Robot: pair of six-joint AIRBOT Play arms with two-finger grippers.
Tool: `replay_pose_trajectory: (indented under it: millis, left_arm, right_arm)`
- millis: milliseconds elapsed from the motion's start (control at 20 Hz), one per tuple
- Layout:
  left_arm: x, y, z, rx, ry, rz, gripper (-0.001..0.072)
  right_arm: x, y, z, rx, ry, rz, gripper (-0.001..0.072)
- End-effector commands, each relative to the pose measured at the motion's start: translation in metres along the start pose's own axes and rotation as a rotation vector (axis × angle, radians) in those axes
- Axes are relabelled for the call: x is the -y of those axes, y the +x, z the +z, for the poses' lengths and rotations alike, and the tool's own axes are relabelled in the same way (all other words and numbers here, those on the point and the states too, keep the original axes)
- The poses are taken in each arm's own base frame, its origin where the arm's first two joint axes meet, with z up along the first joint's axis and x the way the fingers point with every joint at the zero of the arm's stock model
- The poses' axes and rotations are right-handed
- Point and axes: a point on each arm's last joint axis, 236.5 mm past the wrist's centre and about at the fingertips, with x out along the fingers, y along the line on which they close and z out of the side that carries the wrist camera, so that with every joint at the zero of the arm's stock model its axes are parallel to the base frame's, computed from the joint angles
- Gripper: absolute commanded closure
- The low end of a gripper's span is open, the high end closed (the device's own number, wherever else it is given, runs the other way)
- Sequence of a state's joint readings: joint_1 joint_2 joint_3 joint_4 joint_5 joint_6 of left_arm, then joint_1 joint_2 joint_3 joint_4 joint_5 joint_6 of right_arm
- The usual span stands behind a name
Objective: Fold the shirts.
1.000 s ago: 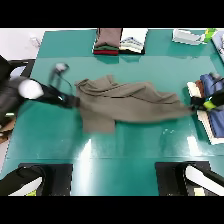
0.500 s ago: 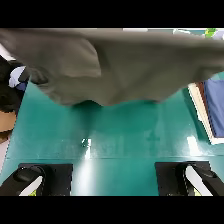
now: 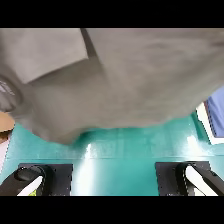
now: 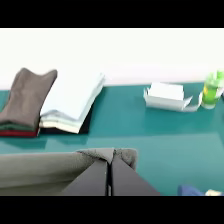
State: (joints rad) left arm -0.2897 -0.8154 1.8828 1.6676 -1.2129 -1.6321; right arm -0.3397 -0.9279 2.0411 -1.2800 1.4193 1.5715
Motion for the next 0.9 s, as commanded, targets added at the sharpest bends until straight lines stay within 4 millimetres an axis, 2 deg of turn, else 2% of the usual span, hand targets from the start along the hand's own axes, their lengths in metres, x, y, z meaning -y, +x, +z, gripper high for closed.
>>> replay_pose_trajectory:
  millis: [0,100,250,350,450,550,650,750,850]
  left_arm:
    - [0.001,0.078,-0.080,-0.336,0.078,0.016,0.0682]
    - [0.006,0.142,-0.139,-0.526,0.096,0.015,0.0682]
    - [0.011,0.222,-0.236,-0.754,0.120,0.013,0.0682]
    - [0.012,0.261,-0.299,-0.879,0.134,0.013,0.0682]
    - [0.013,0.288,-0.347,-0.953,0.144,0.010,0.0682]
    - [0.010,0.305,-0.373,-0.976,0.135,0.011,0.0682]
    - [-0.006,0.312,-0.376,-0.964,0.108,0.034,0.0682]
    - [-0.025,0.306,-0.380,-0.996,0.057,0.051,0.0682]
    - [-0.033,0.292,-0.388,-1.063,0.025,0.031,0.0682]
  right_arm:
    - [0.014,0.057,-0.043,-0.196,0.058,0.007,0.0697]
    - [0.017,0.111,-0.104,-0.395,0.090,0.033,0.0697]
    - [0.015,0.183,-0.213,-0.700,0.113,0.067,0.0697]
    - [0.019,0.223,-0.276,-0.840,0.145,0.064,0.0697]
    - [0.027,0.252,-0.319,-0.922,0.175,0.051,0.0697]
    - [0.033,0.275,-0.341,-0.946,0.192,0.040,0.0697]
    - [0.039,0.287,-0.349,-0.940,0.203,0.028,0.0697]
    - [0.044,0.288,-0.344,-0.918,0.202,0.023,0.0696]
    - [0.051,0.283,-0.338,-0.907,0.175,0.018,0.0697]
